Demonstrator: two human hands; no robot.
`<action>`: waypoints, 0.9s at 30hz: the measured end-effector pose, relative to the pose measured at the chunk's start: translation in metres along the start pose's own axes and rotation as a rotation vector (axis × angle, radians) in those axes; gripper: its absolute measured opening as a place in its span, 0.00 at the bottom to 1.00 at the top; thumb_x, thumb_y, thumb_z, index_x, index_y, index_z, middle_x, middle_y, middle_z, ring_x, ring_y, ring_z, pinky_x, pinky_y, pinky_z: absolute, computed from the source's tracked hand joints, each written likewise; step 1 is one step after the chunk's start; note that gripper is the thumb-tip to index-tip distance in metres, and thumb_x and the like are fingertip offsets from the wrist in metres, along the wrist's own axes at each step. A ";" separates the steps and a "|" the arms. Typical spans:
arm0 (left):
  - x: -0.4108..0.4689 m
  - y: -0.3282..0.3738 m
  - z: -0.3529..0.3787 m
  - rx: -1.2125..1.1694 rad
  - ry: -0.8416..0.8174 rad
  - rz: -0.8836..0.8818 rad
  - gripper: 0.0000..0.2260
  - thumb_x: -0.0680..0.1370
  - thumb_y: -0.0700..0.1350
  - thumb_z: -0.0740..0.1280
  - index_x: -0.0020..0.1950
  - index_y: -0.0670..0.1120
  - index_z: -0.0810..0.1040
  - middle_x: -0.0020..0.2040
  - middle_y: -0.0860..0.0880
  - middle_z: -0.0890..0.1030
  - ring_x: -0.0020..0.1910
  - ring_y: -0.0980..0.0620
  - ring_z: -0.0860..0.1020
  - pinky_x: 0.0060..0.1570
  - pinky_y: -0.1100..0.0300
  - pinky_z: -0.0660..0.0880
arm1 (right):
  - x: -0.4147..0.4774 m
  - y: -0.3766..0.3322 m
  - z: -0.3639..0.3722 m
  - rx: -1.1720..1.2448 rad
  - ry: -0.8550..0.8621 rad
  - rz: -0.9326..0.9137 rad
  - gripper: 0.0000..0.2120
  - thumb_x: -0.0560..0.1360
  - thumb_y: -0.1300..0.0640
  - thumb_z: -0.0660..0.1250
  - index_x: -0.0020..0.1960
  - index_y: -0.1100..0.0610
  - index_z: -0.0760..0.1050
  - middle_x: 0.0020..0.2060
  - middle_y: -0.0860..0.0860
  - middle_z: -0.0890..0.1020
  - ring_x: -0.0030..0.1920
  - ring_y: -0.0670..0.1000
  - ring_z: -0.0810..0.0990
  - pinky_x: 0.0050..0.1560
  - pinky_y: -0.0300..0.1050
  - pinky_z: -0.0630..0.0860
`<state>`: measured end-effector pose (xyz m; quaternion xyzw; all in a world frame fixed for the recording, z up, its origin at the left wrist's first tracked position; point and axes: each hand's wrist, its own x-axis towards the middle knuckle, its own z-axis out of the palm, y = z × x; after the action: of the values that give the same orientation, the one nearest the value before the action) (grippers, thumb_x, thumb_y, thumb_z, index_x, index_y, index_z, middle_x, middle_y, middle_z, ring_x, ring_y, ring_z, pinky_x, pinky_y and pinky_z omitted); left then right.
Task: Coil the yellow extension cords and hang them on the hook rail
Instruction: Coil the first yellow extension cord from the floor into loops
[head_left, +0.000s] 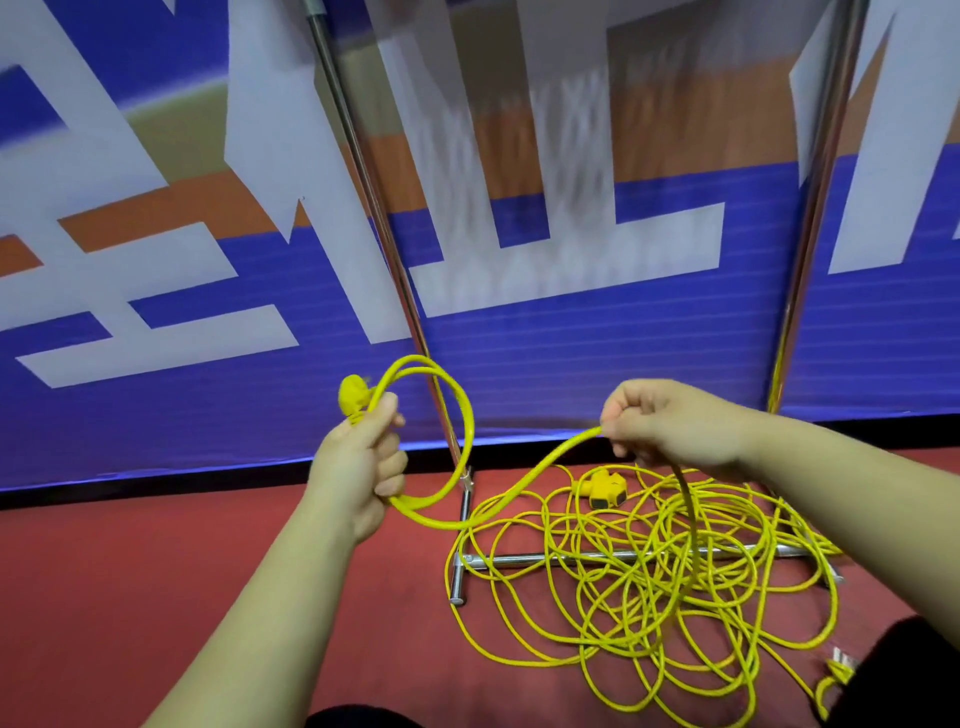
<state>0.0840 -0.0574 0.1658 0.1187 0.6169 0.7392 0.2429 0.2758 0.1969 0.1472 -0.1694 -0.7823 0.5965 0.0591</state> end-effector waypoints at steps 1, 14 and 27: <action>-0.003 -0.002 0.009 0.075 -0.037 0.012 0.11 0.81 0.50 0.66 0.43 0.45 0.76 0.26 0.54 0.56 0.21 0.59 0.54 0.19 0.67 0.52 | -0.001 -0.003 0.002 0.028 0.041 -0.034 0.03 0.78 0.64 0.67 0.46 0.59 0.75 0.33 0.54 0.81 0.30 0.49 0.73 0.31 0.41 0.69; -0.030 -0.026 0.086 0.418 -0.315 -0.042 0.07 0.73 0.46 0.77 0.35 0.51 0.83 0.29 0.50 0.59 0.25 0.54 0.56 0.28 0.61 0.51 | -0.011 -0.038 0.016 -0.086 0.361 -0.261 0.07 0.72 0.56 0.76 0.42 0.55 0.78 0.30 0.48 0.84 0.31 0.42 0.81 0.38 0.42 0.75; -0.022 -0.008 0.084 0.322 -0.266 0.051 0.05 0.80 0.41 0.68 0.44 0.44 0.75 0.30 0.49 0.58 0.24 0.55 0.55 0.24 0.65 0.54 | -0.020 -0.026 -0.014 0.242 -0.116 -0.092 0.02 0.82 0.63 0.61 0.53 0.58 0.69 0.35 0.54 0.79 0.38 0.54 0.80 0.51 0.54 0.77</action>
<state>0.1448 0.0040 0.1781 0.2680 0.6862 0.6149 0.2815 0.2940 0.1970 0.1777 -0.0900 -0.7138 0.6919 0.0611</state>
